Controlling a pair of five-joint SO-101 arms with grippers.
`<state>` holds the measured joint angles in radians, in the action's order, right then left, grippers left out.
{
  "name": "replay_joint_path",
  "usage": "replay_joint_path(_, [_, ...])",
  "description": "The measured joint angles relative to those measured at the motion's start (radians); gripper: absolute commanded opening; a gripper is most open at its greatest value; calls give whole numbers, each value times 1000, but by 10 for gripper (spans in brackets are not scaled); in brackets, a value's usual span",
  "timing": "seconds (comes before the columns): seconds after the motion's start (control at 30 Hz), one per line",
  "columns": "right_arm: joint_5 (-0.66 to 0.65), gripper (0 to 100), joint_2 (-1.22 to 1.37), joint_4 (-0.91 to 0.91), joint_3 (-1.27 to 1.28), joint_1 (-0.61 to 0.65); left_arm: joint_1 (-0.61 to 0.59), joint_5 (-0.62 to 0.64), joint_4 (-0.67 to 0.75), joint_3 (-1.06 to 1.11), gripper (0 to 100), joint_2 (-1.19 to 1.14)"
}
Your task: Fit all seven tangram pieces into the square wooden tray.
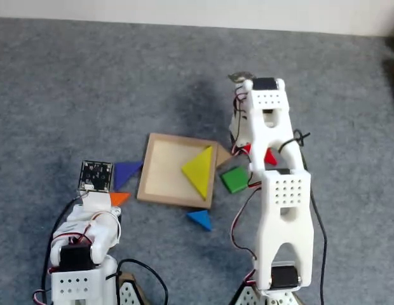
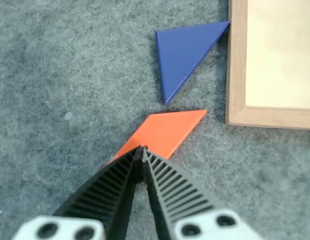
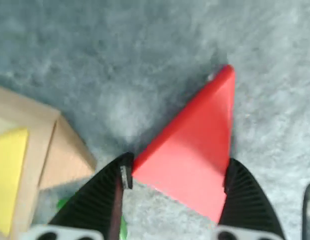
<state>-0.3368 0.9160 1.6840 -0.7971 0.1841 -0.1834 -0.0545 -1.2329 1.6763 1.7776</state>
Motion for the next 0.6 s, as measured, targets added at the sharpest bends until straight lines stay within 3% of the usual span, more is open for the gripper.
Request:
replay_joint_path(0.33, [-81,156,-68,58,-61,-9,0,0,0,0,5,0])
replay_joint_path(0.6, [-129,161,-307,60,147,49,0,0,0,0,5,0])
